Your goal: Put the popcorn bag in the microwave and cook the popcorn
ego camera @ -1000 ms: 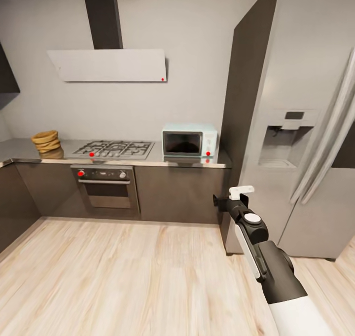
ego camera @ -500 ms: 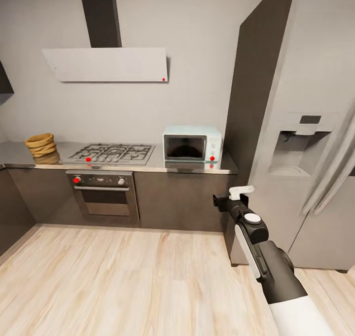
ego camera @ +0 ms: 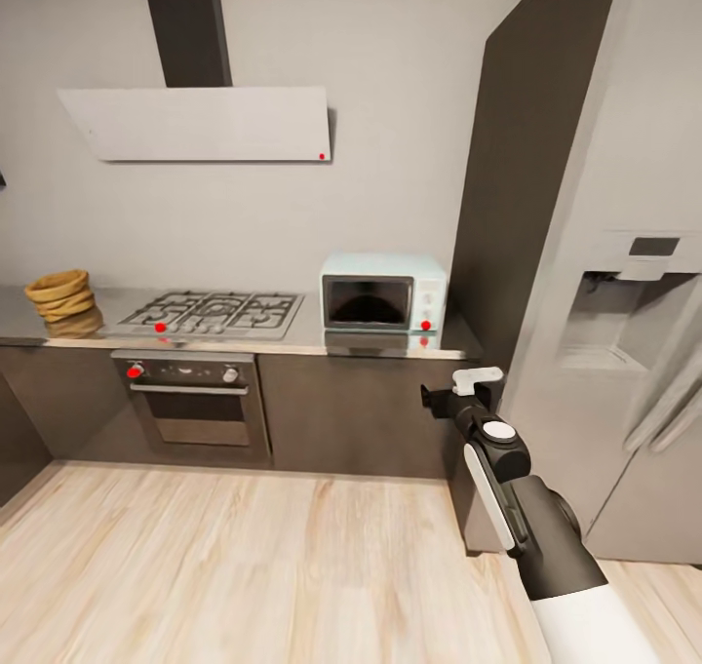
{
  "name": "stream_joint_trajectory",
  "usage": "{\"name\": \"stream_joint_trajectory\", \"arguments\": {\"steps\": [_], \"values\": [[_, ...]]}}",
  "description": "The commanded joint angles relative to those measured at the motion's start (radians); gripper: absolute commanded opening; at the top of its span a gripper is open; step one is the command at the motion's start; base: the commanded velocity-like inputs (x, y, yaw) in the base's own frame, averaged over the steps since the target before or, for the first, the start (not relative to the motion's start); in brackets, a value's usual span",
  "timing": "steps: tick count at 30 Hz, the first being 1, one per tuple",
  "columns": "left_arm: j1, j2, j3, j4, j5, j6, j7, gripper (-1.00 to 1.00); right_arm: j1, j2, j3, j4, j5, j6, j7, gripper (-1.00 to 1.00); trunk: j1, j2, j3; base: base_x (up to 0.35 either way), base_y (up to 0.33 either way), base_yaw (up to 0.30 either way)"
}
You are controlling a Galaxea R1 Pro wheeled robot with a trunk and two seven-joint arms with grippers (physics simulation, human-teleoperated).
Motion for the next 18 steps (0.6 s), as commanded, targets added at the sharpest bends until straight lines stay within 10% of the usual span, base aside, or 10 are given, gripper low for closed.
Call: {"name": "stream_joint_trajectory", "arguments": {"steps": [1,18], "values": [[-0.001,0.0,0.004,0.001,0.0,-0.003,0.0,1.0,-0.001,0.0,0.002,-0.001,-0.001,0.005,-0.006,1.0,0.001,-0.001,-0.001,0.344,0.0,0.0],[-0.001,0.0,0.005,0.001,0.0,-0.004,0.0,1.0,-0.001,0.002,-0.003,-0.001,-0.003,-0.002,-0.009,1.0,0.001,-0.001,-0.001,0.328,0.177,0.0]]}}
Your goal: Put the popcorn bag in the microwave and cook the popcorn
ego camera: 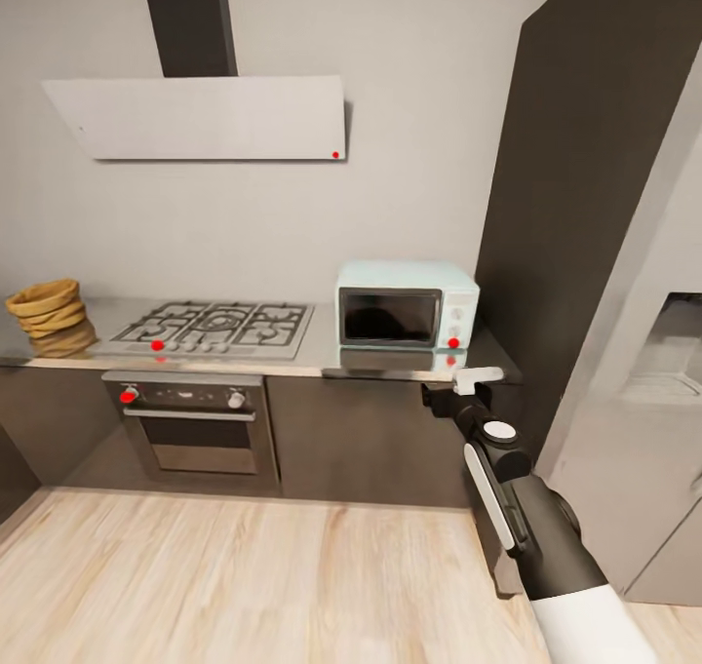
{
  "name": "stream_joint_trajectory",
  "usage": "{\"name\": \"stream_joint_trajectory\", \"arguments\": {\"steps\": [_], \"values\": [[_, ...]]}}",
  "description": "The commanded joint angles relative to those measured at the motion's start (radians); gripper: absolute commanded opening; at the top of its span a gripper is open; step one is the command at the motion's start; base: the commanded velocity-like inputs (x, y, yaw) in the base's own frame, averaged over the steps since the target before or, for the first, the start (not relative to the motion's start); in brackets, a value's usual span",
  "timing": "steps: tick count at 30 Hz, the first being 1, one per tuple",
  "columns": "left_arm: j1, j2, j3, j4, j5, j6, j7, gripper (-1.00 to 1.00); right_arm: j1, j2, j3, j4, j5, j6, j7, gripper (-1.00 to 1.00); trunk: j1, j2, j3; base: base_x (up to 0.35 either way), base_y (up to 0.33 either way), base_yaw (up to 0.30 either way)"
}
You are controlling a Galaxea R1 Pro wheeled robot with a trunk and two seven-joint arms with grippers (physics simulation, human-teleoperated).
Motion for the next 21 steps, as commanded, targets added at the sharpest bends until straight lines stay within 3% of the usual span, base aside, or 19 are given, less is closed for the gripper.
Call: {"name": "stream_joint_trajectory", "arguments": {"steps": [1,7,13,21], "values": [[-0.001,0.0,0.004,0.001,0.0,-0.003,0.0,1.0,-0.001,0.0,0.002,-0.001,-0.002,0.005,-0.006,1.0,0.001,-0.001,-0.001,0.315,0.235,0.0],[-0.001,0.0,0.004,0.001,0.0,-0.003,0.0,1.0,-0.001,-0.005,0.0,-0.007,0.0,0.007,-0.006,1.0,0.001,-0.001,-0.001,0.256,0.117,0.0],[-0.001,-0.001,0.004,0.001,0.0,-0.003,0.0,1.0,-0.001,-0.007,-0.077,-0.016,0.0,0.009,-0.005,1.0,0.001,-0.001,-0.001,0.05,0.002,0.0],[0.0,-0.001,0.004,0.002,0.0,-0.004,0.0,1.0,-0.001,-0.009,-0.083,-0.012,0.004,0.009,-0.008,1.0,0.001,-0.001,-0.001,0.209,-0.037,0.0]]}}
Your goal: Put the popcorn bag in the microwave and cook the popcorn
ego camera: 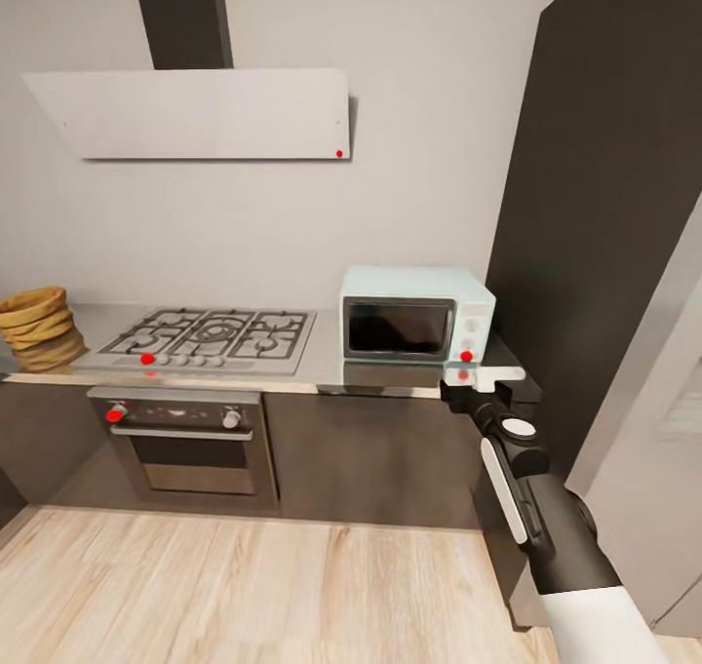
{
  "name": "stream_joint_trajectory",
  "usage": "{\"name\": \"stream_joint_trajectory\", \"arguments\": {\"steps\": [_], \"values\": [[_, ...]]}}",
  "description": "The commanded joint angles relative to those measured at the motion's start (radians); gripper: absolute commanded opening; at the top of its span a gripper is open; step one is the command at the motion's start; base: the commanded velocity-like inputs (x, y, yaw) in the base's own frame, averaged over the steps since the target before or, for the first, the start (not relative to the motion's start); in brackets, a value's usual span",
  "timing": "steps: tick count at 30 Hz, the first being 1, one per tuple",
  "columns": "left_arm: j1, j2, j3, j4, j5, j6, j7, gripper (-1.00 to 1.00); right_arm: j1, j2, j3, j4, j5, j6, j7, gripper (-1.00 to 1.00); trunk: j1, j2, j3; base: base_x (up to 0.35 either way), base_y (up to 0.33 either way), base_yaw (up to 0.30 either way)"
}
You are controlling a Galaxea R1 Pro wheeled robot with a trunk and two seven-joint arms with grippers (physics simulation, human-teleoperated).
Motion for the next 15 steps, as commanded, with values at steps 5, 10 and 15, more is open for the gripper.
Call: {"name": "stream_joint_trajectory", "arguments": {"steps": [5,10,15], "values": [[-0.001,-0.001,0.004,0.001,0.0,-0.003,0.0,1.0,-0.001,-0.001,-0.001,0.001,-0.001,0.006,-0.006,1.0,0.0,-0.001,-0.001,0.172,-0.042,0.0],[-0.001,0.0,0.004,0.0,0.0,-0.004,0.0,1.0,0.001,-0.003,-0.001,0.003,-0.001,0.004,-0.016,1.0,0.0,-0.001,-0.001,0.33,-0.104,0.0],[-0.001,0.0,0.004,0.001,0.0,-0.003,0.0,1.0,0.001,-0.003,-0.001,0.004,-0.001,0.003,-0.017,1.0,0.0,-0.001,-0.001,0.309,-0.077,0.0]]}}
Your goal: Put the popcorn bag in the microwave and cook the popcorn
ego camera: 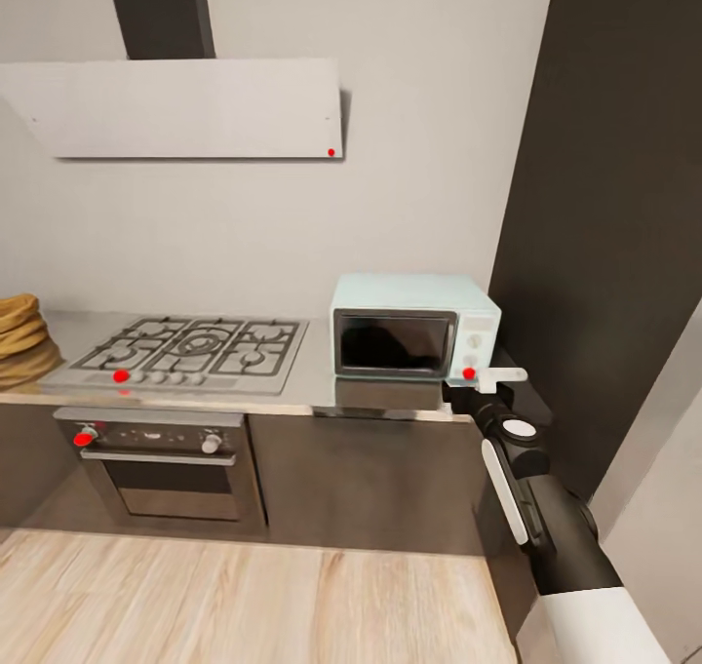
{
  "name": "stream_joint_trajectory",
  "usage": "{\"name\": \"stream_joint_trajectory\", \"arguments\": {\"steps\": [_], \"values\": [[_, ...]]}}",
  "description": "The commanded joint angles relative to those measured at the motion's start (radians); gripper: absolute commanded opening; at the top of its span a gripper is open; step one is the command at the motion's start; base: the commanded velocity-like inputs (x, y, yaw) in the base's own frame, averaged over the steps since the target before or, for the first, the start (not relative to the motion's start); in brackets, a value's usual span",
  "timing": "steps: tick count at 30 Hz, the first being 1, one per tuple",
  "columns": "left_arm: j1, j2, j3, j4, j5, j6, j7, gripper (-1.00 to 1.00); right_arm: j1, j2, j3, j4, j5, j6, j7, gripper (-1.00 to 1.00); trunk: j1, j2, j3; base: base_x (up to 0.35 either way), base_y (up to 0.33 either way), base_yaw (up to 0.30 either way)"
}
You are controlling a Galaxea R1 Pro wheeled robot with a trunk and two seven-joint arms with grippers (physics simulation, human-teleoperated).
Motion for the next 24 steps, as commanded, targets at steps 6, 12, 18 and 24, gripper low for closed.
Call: {"name": "stream_joint_trajectory", "arguments": {"steps": [6,12,18,24], "values": [[-0.001,-0.001,0.004,0.0,0.0,-0.004,0.0,1.0,-0.001,0.0,0.002,-0.003,-0.001,0.005,-0.006,1.0,0.001,-0.001,-0.001,0.056,-0.01,0.0],[-0.001,-0.001,0.004,0.001,0.0,-0.003,0.0,1.0,-0.001,0.0,0.003,-0.006,-0.001,0.005,-0.005,1.0,0.001,-0.001,-0.001,0.281,0.0,0.0],[-0.001,0.0,0.004,0.0,0.0,-0.003,0.0,1.0,-0.001,0.0,0.003,-0.007,0.0,0.005,-0.004,1.0,0.001,-0.001,-0.001,0.256,0.0,0.0],[-0.001,-0.001,0.004,0.0,0.0,-0.003,0.0,1.0,-0.001,-0.001,-0.004,-0.011,-0.001,0.004,-0.006,1.0,0.001,-0.001,-0.001,0.021,0.0,0.0]]}}
